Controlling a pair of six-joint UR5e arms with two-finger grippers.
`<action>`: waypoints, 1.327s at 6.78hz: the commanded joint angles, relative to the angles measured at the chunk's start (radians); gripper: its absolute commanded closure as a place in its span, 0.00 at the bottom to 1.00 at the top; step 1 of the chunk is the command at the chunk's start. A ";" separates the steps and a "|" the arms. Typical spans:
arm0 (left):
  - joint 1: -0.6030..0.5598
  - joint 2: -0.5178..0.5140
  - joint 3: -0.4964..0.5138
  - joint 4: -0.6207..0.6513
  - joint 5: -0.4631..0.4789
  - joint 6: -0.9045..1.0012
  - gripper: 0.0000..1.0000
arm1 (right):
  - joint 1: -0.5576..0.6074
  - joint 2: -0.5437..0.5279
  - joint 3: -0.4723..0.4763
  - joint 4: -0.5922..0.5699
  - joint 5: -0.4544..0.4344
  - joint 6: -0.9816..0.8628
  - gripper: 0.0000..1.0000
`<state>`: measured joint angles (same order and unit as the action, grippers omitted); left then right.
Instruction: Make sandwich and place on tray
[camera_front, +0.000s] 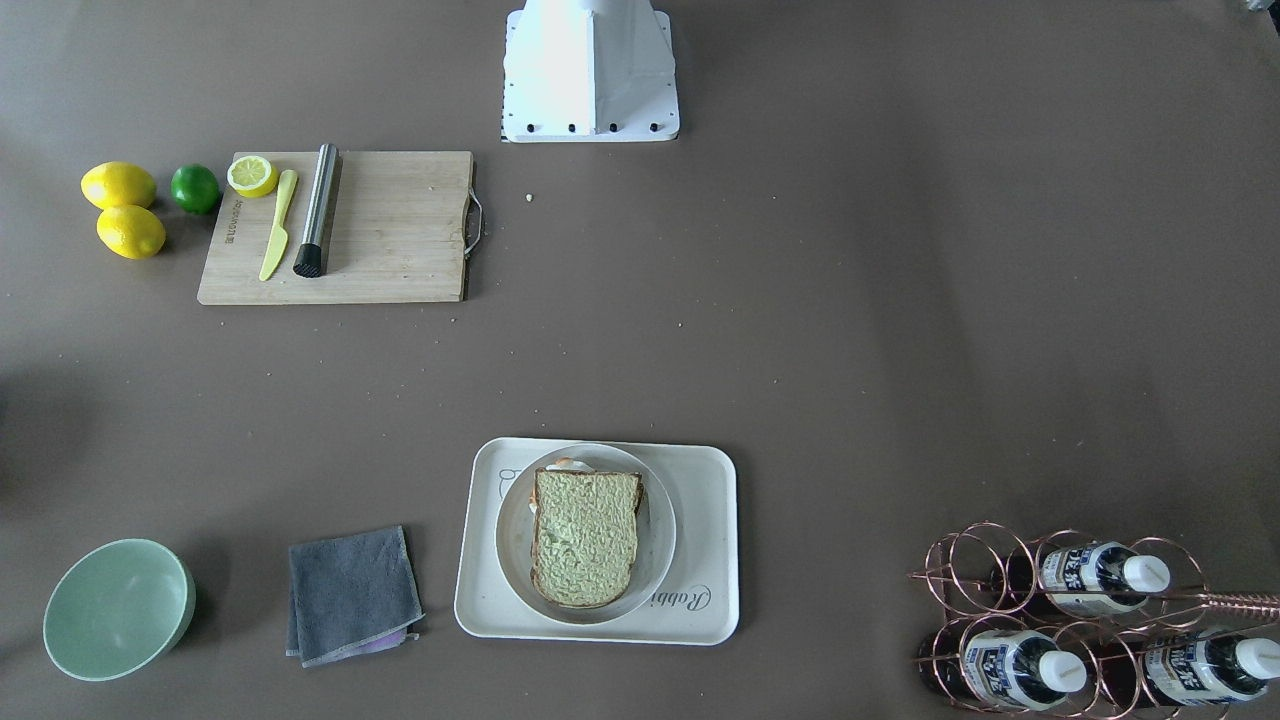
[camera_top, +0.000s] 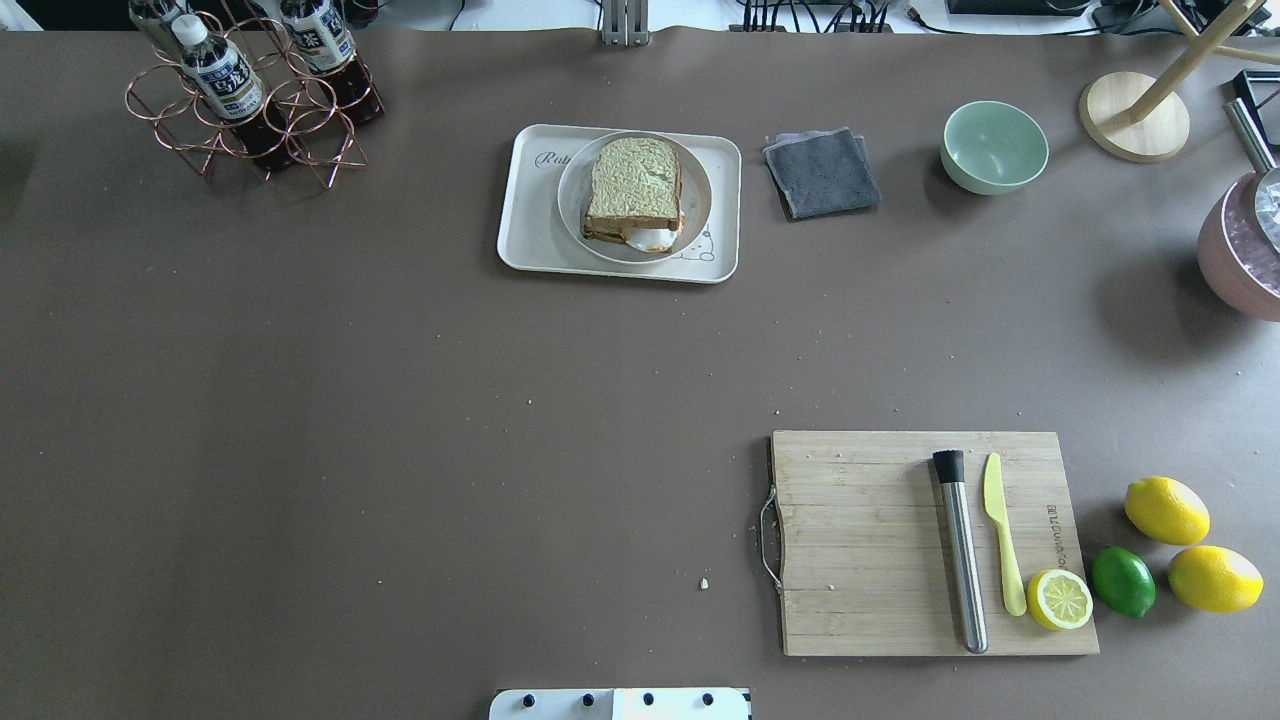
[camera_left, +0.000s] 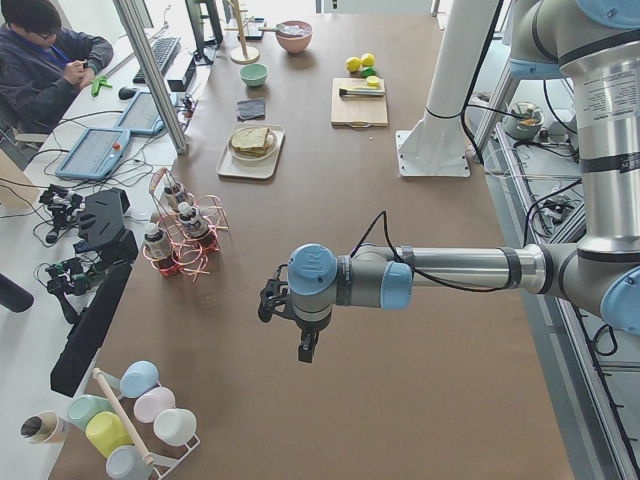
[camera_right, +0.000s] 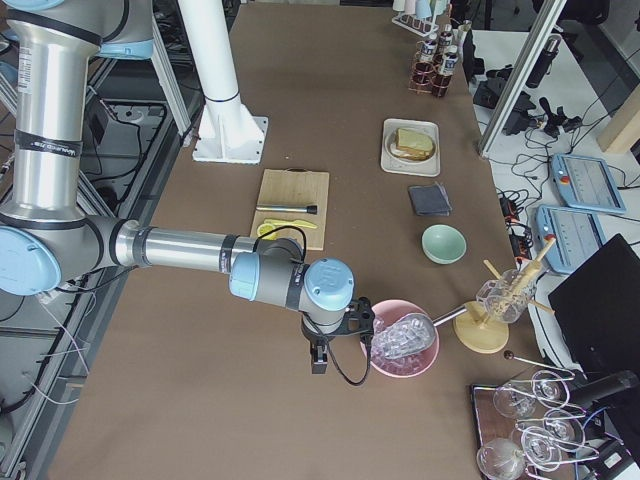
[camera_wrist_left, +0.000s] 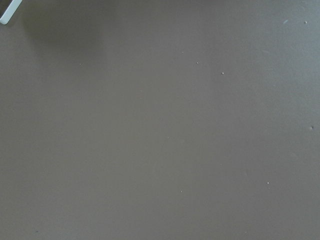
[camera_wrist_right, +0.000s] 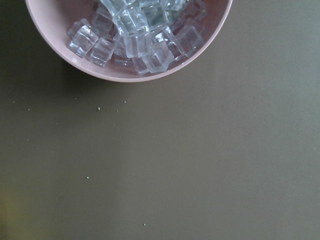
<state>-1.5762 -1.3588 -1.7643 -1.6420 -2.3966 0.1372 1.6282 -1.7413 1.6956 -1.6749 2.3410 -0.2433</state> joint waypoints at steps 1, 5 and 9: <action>-0.001 0.004 0.032 -0.016 -0.002 0.001 0.02 | -0.001 -0.001 0.001 0.004 0.001 -0.010 0.00; -0.001 0.009 0.046 -0.016 -0.006 0.001 0.02 | -0.001 0.000 0.001 0.004 0.000 0.002 0.00; -0.001 0.010 0.042 -0.018 -0.007 0.001 0.02 | -0.001 -0.001 0.006 0.004 -0.002 -0.010 0.00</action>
<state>-1.5769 -1.3486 -1.7204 -1.6593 -2.4036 0.1381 1.6275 -1.7420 1.7011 -1.6705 2.3389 -0.2515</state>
